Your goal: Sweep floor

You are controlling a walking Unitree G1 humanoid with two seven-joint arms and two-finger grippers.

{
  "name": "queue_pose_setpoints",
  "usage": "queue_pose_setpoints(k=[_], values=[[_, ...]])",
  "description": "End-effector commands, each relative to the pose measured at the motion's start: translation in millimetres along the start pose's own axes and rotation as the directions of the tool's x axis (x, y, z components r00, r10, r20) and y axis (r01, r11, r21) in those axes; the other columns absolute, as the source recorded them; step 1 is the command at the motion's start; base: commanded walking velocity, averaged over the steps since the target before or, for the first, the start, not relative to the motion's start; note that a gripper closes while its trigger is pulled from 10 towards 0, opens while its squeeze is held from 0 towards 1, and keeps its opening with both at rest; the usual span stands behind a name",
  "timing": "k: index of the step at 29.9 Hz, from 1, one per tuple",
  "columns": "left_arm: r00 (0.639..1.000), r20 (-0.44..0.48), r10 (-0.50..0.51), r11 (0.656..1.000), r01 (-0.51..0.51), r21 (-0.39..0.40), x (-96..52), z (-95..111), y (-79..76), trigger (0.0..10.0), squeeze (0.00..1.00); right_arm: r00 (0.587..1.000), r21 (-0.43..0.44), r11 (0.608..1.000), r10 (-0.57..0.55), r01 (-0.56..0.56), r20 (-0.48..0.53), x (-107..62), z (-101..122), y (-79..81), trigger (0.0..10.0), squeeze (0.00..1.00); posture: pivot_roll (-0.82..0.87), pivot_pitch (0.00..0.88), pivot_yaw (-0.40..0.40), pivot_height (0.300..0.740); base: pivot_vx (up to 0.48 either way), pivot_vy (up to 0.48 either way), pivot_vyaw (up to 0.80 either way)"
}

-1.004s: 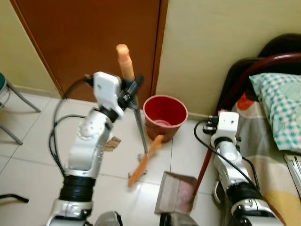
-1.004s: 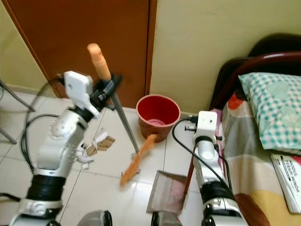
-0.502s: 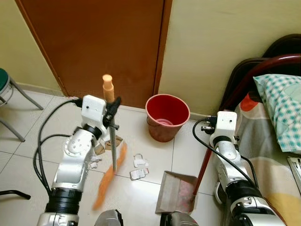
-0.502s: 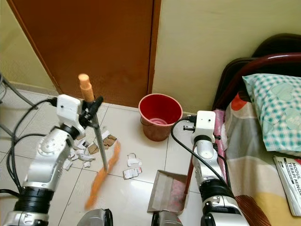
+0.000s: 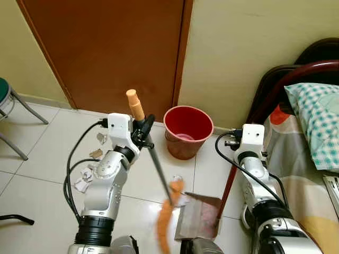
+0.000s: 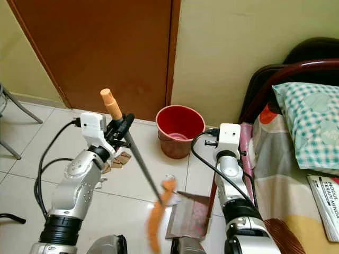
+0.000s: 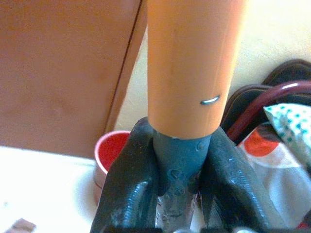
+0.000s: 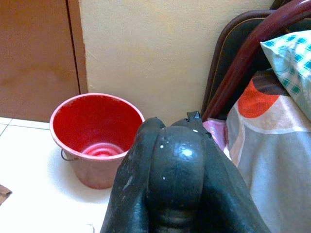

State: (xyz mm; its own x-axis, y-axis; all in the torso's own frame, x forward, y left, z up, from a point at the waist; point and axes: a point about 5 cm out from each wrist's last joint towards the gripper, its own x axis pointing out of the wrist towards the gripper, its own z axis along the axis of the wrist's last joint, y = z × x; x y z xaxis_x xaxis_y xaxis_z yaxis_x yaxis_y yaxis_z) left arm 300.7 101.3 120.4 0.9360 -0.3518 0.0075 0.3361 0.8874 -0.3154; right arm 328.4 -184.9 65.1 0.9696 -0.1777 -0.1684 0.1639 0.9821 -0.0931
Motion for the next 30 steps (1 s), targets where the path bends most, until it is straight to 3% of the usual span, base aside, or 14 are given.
queue_pose_setpoints(k=[1, 9, 15, 16, 19, 22, 30], values=[[0.999, 0.044, 0.001, 0.999, 0.001, -0.032, 1.7, 13.4, -3.0, 10.0, 0.00, 1.000, 0.006, 1.000, 0.014, -0.014, -0.021, 1.7, -0.1, 4.6, 10.0, 0.00, 0.02, 0.119, -0.047, 0.740, 0.000, 0.000, 0.00], [0.995, 0.088, 0.055, 0.997, -0.050, -0.057, -7.4, 30.9, -0.9, 10.0, 0.00, 0.996, 0.028, 0.996, 0.087, -0.087, -0.002, 2.3, 8.4, 27.2, 10.0, 0.00, 0.01, 0.149, -0.072, 0.740, 0.000, 0.000, 0.00], [0.971, 0.182, 0.155, 0.986, -0.165, 0.041, -11.5, 47.7, 23.5, 10.0, 0.00, 0.993, 0.029, 0.993, 0.114, -0.113, -0.015, 0.7, 5.9, 33.6, 10.0, 0.00, 0.01, 0.147, -0.085, 0.740, 0.000, 0.000, 0.00], [0.962, 0.211, 0.174, 0.977, -0.196, 0.087, -14.2, 54.7, 32.2, 10.0, 0.00, 0.993, 0.039, 0.992, 0.119, -0.118, -0.013, -0.4, 5.4, 31.6, 10.0, 0.00, 0.01, 0.139, -0.086, 0.740, 0.000, 0.000, 0.00], [0.952, 0.221, 0.212, 0.963, -0.242, 0.118, -20.0, 60.1, 45.4, 10.0, 0.00, 0.993, 0.067, 0.991, 0.120, -0.118, -0.021, -2.8, 1.8, 25.6, 10.0, 0.00, 0.01, 0.134, -0.085, 0.740, 0.000, 0.000, 0.00], [0.951, 0.201, 0.234, 0.943, -0.273, 0.192, -29.6, 56.9, 60.0, 10.0, 0.00, 0.994, 0.084, 0.991, 0.103, -0.101, -0.023, -6.9, -2.4, 15.4, 10.0, 0.00, 0.02, 0.122, -0.078, 0.740, 0.000, 0.000, 0.00], [0.957, 0.144, 0.252, 0.931, -0.280, 0.232, -45.4, 39.8, 70.1, 10.0, 0.00, 0.996, 0.097, 0.992, 0.080, -0.076, -0.029, -14.3, -9.4, -0.1, 10.0, 0.00, 0.02, 0.101, -0.062, 0.740, 0.000, 0.000, 0.00]])
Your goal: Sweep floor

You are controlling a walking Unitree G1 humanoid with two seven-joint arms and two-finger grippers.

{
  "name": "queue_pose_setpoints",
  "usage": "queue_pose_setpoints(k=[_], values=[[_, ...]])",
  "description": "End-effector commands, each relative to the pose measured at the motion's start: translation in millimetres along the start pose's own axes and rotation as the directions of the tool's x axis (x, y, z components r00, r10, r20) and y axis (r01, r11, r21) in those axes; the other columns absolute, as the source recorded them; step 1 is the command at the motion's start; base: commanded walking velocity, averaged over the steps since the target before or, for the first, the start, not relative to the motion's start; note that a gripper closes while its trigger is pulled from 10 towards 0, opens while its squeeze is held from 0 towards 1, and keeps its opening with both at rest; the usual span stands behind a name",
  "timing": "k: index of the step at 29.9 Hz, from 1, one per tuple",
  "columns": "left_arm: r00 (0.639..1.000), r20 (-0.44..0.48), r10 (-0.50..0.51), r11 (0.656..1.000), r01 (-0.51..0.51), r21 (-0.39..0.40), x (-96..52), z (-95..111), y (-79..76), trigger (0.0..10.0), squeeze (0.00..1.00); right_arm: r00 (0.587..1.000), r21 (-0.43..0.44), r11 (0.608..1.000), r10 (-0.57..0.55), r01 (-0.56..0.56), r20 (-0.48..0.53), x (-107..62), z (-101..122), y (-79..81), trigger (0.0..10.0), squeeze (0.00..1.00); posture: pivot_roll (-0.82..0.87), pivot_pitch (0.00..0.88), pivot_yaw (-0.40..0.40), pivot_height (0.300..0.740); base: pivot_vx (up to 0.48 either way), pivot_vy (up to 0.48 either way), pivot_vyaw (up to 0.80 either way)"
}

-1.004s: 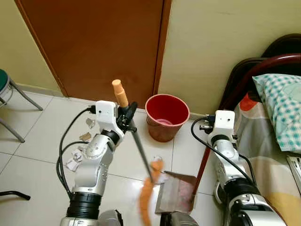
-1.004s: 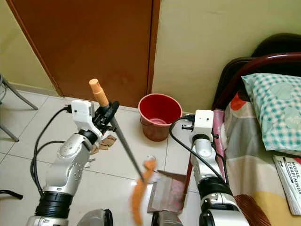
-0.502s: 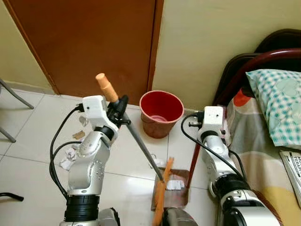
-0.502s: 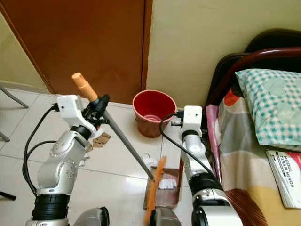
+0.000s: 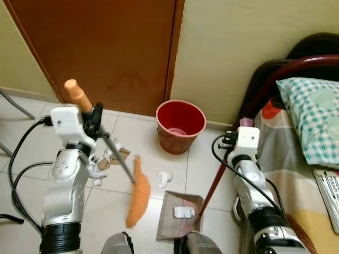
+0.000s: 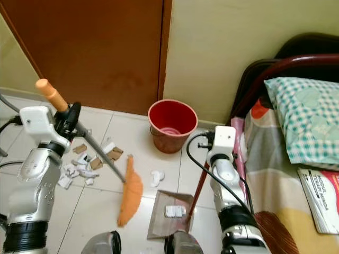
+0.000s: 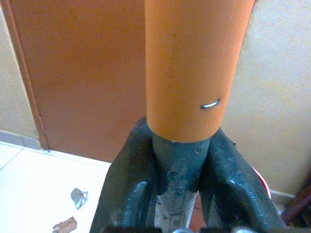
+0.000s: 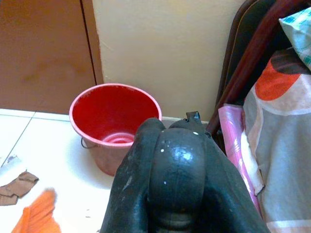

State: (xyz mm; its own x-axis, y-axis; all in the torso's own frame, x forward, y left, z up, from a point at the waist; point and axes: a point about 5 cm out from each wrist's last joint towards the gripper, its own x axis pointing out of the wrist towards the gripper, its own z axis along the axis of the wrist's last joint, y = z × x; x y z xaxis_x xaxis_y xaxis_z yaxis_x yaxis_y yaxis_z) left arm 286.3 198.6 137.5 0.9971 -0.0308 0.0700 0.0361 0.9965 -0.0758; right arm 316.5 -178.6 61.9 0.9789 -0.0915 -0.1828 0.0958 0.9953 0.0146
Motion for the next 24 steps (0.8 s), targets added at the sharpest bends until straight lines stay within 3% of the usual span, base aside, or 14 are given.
queue_pose_setpoints(k=[1, 9, 11, 17, 22, 24], values=[[0.999, -0.013, -0.043, 0.999, 0.043, 0.007, -1.9, -4.5, -6.9, 10.0, 0.00, 1.000, 0.006, 1.000, -0.009, 0.009, -0.021, -3.8, -4.0, -6.0, 10.0, 0.00, 0.02, 0.098, -0.062, 0.740, 0.000, 0.000, 0.00], [0.997, -0.062, -0.041, 0.994, 0.047, 0.094, -12.5, -21.9, -7.5, 10.0, 0.00, 0.999, 0.067, 0.997, 0.021, -0.023, 0.036, -9.5, 8.0, -4.3, 10.0, 0.00, 0.04, 0.074, -0.056, 0.740, 0.000, 0.000, 0.00], [0.998, -0.062, 0.016, 0.987, -0.006, 0.162, -15.7, -22.9, -0.4, 10.0, 0.00, 0.996, 0.107, 0.994, 0.021, -0.029, 0.082, -6.5, 22.5, -1.2, 10.0, 0.00, 0.05, 0.075, -0.050, 0.740, 0.000, 0.000, 0.00], [0.993, -0.087, 0.085, 0.973, -0.064, 0.223, -21.2, -30.8, 8.9, 10.0, 0.00, 0.989, 0.160, 0.985, 0.048, -0.070, 0.139, -1.7, 46.2, 8.7, 10.0, 0.00, 0.05, 0.070, -0.049, 0.740, 0.000, 0.000, 0.00], [0.991, -0.089, 0.105, 0.967, -0.081, 0.243, -22.0, -33.4, 11.2, 10.0, 0.00, 0.987, 0.177, 0.981, 0.056, -0.084, 0.153, -1.0, 53.6, 11.5, 10.0, 0.00, 0.04, 0.070, -0.050, 0.740, 0.000, 0.000, 0.00], [0.986, -0.095, 0.140, 0.957, -0.110, 0.269, -23.4, -38.6, 14.8, 10.0, 0.00, 0.979, 0.215, 0.971, 0.063, -0.106, 0.196, 0.2, 74.0, 16.3, 10.0, 0.00, 0.04, 0.069, -0.054, 0.740, 0.000, 0.000, 0.00]])
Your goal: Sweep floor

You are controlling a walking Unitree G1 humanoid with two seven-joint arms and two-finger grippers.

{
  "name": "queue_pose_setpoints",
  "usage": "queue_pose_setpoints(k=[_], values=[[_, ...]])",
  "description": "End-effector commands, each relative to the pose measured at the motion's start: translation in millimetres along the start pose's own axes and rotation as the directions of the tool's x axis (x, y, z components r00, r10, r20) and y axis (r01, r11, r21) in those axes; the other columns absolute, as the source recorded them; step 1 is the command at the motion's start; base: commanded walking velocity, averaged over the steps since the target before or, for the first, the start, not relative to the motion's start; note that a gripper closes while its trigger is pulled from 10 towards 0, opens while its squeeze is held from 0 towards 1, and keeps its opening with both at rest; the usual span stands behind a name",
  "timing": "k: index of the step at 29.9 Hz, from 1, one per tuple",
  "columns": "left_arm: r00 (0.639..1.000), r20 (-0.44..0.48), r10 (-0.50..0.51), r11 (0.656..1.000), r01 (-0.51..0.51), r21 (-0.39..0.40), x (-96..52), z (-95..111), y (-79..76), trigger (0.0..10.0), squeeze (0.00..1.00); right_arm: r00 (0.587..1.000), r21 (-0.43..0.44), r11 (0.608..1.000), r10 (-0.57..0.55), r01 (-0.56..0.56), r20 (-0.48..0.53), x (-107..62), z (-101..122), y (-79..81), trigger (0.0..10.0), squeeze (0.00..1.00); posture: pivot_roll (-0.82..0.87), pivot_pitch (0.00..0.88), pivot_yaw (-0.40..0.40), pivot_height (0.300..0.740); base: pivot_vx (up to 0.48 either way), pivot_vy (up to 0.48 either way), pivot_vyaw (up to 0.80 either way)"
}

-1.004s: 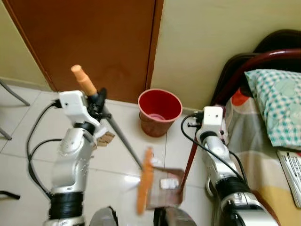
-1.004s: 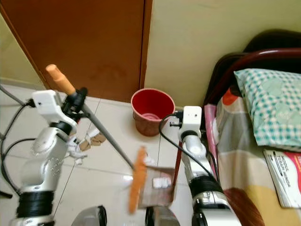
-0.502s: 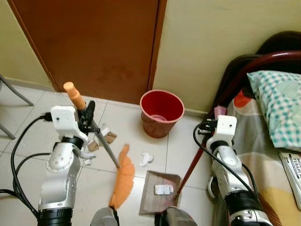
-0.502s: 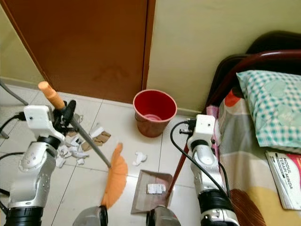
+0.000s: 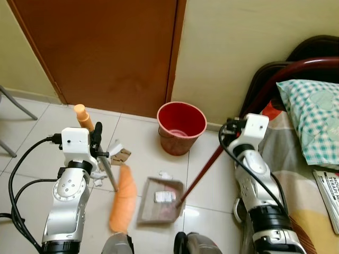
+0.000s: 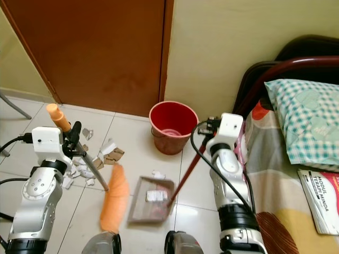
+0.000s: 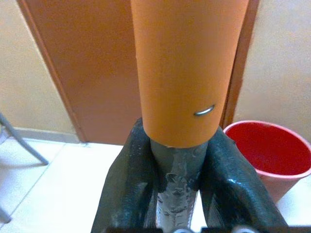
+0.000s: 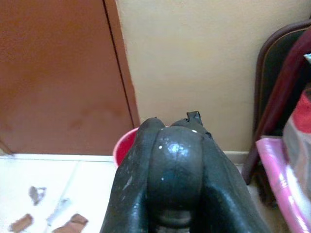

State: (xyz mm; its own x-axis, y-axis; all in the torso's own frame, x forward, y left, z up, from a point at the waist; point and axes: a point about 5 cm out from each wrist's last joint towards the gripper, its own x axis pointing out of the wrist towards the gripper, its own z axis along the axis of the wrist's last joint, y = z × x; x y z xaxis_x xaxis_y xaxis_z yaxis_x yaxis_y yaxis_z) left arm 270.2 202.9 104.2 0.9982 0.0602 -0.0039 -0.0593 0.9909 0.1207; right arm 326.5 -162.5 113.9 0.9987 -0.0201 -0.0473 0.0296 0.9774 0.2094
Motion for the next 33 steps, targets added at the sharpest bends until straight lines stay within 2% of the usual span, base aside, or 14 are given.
queue_pose_setpoints(k=[1, 6, 7, 11, 13, 14, 15, 19, 20, 22, 25, 30, 32, 33], values=[[0.998, -0.042, 0.039, 0.997, -0.037, 0.065, -3.9, -10.4, 7.0, 10.0, 0.00, 0.997, 0.054, 0.999, 0.006, -0.010, 0.073, 5.9, 27.0, 5.3, 10.0, 0.00, 0.03, 0.068, -0.055, 0.740, 0.000, 0.000, 0.00], [0.998, -0.051, 0.037, 0.998, -0.034, 0.052, -4.2, -14.6, 1.9, 10.0, 0.00, 0.993, 0.127, 0.990, 0.047, -0.060, 0.104, 12.4, 52.1, 20.8, 10.0, 0.00, 0.03, 0.066, -0.058, 0.740, 0.000, 0.000, 0.00], [0.998, -0.052, 0.035, 0.998, -0.033, 0.046, -3.5, -15.1, -0.5, 10.0, 0.00, 0.989, 0.139, 0.986, 0.073, -0.090, 0.128, 15.9, 64.4, 28.1, 10.0, 0.00, 0.02, 0.067, -0.060, 0.740, 0.000, 0.000, 0.00], [0.998, -0.050, 0.028, 0.999, -0.027, 0.036, -1.7, -15.3, -4.5, 10.0, 0.00, 0.979, 0.163, 0.978, 0.101, -0.131, 0.180, 22.3, 86.4, 37.8, 10.0, 0.00, 0.02, 0.066, -0.063, 0.740, 0.000, 0.000, 0.00], [0.999, -0.049, 0.022, 0.999, -0.020, 0.026, -0.3, -16.3, -8.1, 10.0, 0.00, 0.966, 0.175, 0.971, 0.119, -0.161, 0.229, 28.0, 105.9, 45.1, 10.0, 0.00, 0.02, 0.065, -0.064, 0.740, 0.000, 0.000, 0.00], [0.999, -0.049, 0.022, 0.999, -0.020, 0.026, -0.3, -16.3, -8.1, 10.0, 0.00, 0.966, 0.175, 0.971, 0.119, -0.161, 0.229, 28.0, 105.9, 45.1, 10.0, 0.00, 0.02, 0.065, -0.064, 0.740, 0.000, 0.000, 0.00], [0.999, -0.048, 0.012, 1.000, -0.011, 0.015, 0.7, -16.9, -11.9, 10.0, 0.00, 0.953, 0.167, 0.968, 0.136, -0.186, 0.271, 31.8, 122.1, 50.5, 10.0, 0.00, 0.01, 0.065, -0.067, 0.740, 0.000, 0.000, 0.00], [0.999, -0.047, -0.009, 1.000, 0.009, -0.003, 1.5, -17.6, -19.2, 10.0, 0.00, 0.913, 0.110, 0.966, 0.179, -0.234, 0.366, 36.8, 153.6, 60.4, 10.0, 0.00, 0.01, 0.065, -0.071, 0.740, 0.000, 0.000, 0.00], [0.999, -0.047, -0.009, 1.000, 0.009, -0.003, 1.5, -17.6, -19.2, 10.0, 0.00, 0.913, 0.110, 0.966, 0.179, -0.234, 0.366, 36.8, 153.6, 60.4, 10.0, 0.00, 0.01, 0.065, -0.071, 0.740, 0.000, 0.000, 0.00], [0.999, -0.047, -0.016, 1.000, 0.015, -0.013, 1.9, -17.9, -22.3, 10.0, 0.00, 0.876, 0.082, 0.962, 0.199, -0.260, 0.440, 39.6, 177.5, 66.6, 10.0, 0.00, 0.02, 0.065, -0.072, 0.740, 0.000, 0.000, 0.00], [0.999, -0.048, -0.023, 1.000, 0.022, -0.021, 2.3, -18.3, -24.8, 10.0, 0.00, 0.841, 0.038, 0.964, 0.210, -0.264, 0.499, 40.1, 196.5, 69.9, 10.0, 0.00, 0.02, 0.066, -0.074, 0.740, 0.000, 0.000, 0.00], [0.998, -0.051, -0.033, 0.999, 0.032, -0.031, 2.0, -19.4, -28.6, 10.0, 0.00, 0.745, -0.155, 0.974, 0.228, -0.167, 0.627, 35.0, 231.9, 72.4, 10.0, 0.00, 0.02, 0.067, -0.074, 0.740, 0.000, 0.000, 0.00], [0.998, -0.051, -0.035, 0.999, 0.033, -0.031, 2.0, -19.7, -29.1, 10.0, 0.00, 0.732, -0.186, 0.971, 0.235, -0.149, 0.639, 34.3, 235.4, 73.0, 10.0, 0.00, 0.02, 0.067, -0.074, 0.740, 0.000, 0.000, 0.00], [0.998, -0.053, -0.040, 0.999, 0.038, -0.033, 1.8, -20.2, -30.1, 10.0, 0.00, 0.705, -0.258, 0.960, 0.259, -0.110, 0.661, 31.6, 239.1, 76.9, 10.0, 0.00, 0.02, 0.073, -0.071, 0.740, 0.000, 0.000, 0.00]])
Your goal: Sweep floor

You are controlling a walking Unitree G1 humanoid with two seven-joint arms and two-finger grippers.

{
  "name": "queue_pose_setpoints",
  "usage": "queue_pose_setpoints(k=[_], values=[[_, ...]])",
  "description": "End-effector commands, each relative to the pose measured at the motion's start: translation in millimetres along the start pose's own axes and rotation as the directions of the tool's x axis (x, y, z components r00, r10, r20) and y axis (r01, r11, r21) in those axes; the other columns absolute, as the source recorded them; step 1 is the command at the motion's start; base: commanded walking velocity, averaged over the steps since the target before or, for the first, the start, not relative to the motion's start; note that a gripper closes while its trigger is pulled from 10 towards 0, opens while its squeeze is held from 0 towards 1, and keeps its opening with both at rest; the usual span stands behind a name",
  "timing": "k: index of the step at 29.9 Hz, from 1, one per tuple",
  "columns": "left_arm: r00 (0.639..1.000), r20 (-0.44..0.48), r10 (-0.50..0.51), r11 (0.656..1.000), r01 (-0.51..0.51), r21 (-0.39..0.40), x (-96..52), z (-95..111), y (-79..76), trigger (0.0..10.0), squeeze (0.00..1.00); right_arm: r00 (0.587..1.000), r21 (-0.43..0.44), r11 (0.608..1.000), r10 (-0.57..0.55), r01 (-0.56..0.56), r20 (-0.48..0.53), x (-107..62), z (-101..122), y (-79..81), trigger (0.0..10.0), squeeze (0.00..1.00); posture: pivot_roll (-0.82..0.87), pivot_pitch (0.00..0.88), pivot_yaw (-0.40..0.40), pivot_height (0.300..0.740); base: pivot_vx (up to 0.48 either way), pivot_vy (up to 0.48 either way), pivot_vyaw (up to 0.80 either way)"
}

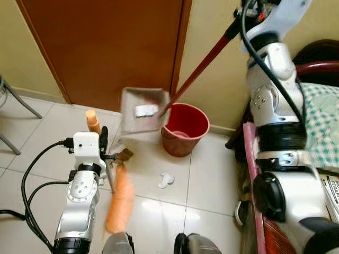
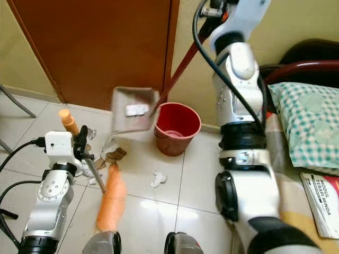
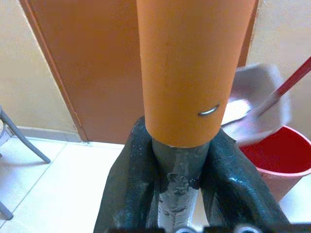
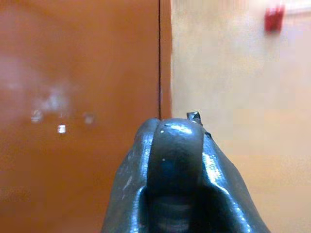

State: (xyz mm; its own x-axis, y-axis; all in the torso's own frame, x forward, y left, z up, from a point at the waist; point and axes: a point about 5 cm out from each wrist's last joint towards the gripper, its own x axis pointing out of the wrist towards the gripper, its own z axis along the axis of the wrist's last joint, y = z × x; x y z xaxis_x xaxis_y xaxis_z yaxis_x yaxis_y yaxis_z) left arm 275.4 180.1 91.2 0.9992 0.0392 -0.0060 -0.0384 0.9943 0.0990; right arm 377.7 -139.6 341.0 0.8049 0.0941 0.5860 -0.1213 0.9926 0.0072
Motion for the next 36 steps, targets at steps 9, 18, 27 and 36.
queue_pose_setpoints(k=[9, 18, 27, 36], values=[[0.998, -0.054, -0.038, 0.999, 0.037, -0.014, 0.0, -10.6, -9.8, 10.0, 0.00, 0.938, -0.449, 0.874, 0.293, -0.184, 0.187, -13.2, 1.2, 54.5, 10.0, 0.00, 0.02, 0.077, -0.068, 0.740, 0.000, 0.000, 0.00], [0.998, -0.056, -0.041, 0.999, 0.041, -0.014, -0.2, -11.2, -10.6, 10.0, 0.00, 0.877, -0.510, 0.765, 0.479, -0.394, 0.040, -56.9, -55.4, 87.2, 10.0, 0.00, 0.03, 0.085, -0.070, 0.740, 0.000, 0.000, 0.00], [0.998, -0.051, -0.048, 0.999, 0.048, -0.014, 2.9, -10.7, -12.5, 10.0, 0.00, 0.844, -0.563, 0.720, 0.532, -0.406, 0.072, -71.2, -66.3, 96.9, 10.0, 0.00, 0.03, 0.075, -0.065, 0.740, 0.000, 0.000, 0.00], [0.998, -0.043, -0.042, 0.999, 0.042, -0.012, 6.0, -9.5, -11.3, 10.0, 0.00, 0.896, -0.311, 0.913, 0.350, -0.263, 0.271, -40.7, -11.0, 99.8, 10.0, 0.00, 0.03, 0.064, -0.069, 0.740, 0.000, 0.000, 0.00]])
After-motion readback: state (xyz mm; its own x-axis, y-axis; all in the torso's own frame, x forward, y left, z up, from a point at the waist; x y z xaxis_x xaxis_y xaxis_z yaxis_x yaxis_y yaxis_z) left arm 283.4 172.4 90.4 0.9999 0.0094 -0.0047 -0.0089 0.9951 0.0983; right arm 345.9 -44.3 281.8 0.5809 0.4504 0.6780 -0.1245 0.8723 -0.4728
